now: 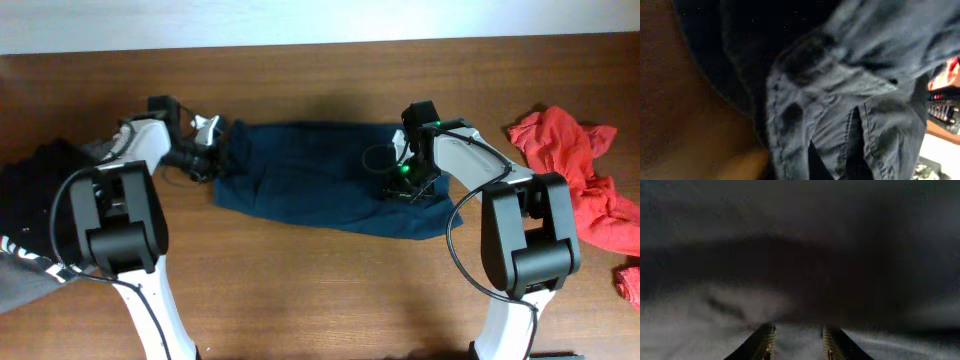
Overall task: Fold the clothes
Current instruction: 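Lift the shorts' left end with the left gripper and fold it rightward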
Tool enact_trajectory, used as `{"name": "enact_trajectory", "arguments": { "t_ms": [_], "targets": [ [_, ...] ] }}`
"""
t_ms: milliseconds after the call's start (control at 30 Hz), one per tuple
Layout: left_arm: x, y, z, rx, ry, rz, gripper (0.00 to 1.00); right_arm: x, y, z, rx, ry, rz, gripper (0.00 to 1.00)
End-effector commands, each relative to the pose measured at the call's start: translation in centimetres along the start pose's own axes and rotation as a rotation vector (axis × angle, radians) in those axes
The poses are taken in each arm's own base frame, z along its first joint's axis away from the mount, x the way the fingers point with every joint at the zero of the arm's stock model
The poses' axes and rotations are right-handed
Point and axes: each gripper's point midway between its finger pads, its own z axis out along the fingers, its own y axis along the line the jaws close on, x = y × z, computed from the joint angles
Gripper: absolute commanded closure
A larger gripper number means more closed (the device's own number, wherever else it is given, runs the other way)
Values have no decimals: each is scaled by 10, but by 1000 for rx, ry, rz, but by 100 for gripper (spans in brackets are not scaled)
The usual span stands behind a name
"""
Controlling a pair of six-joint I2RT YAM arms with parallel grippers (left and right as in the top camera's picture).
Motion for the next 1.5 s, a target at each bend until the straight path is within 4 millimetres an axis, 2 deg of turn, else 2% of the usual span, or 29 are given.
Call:
{"name": "enact_trajectory", "arguments": {
  "t_ms": [0, 133, 167, 300, 400, 500, 567, 667, 833, 967, 1067, 1200, 1267, 1467],
  "targets": [
    [-14, 14, -47, -152, -33, 52, 100, 13, 1, -1, 19, 24, -14, 63],
    [-15, 13, -108, -366, -20, 60, 100, 7, 18, -43, -2, -75, -48, 61],
    [-16, 11, -116, -390, -24, 64, 100, 7, 20, -49, -5, -88, -53, 61],
    [-26, -14, -161, -504, -72, 112, 100, 5, 30, -81, -8, -169, -79, 58],
    [-29, -40, -183, -580, -93, 163, 100, 5, 30, -96, 15, -216, -89, 56],
    [-27, -75, -189, -622, -95, 236, 100, 5, 26, -106, 51, -245, -86, 54],
    [-27, -100, -183, -629, -94, 296, 100, 5, 23, -109, 59, -251, -78, 54],
    [-20, -134, -159, -630, -56, 389, 100, 6, 12, -112, 63, -247, -6, 54],
    [-9, -163, -117, -731, -5, 435, 100, 5, -11, -119, 64, -242, 70, 54],
    [5, -187, -77, -732, 43, 484, 100, 7, -30, -124, 70, -236, 131, 54],
    [20, -196, -48, -733, 90, 473, 100, 9, -45, -129, 71, -235, 201, 54],
    [31, -201, -18, -740, 132, 463, 100, 9, -57, -132, 71, -239, 252, 54],
    [33, -199, -9, -773, 143, 471, 100, 10, -62, -134, 72, -238, 271, 53],
    [25, -191, -21, -907, 98, 468, 100, 11, -77, -138, 77, -247, 313, 47]
  ]
}}
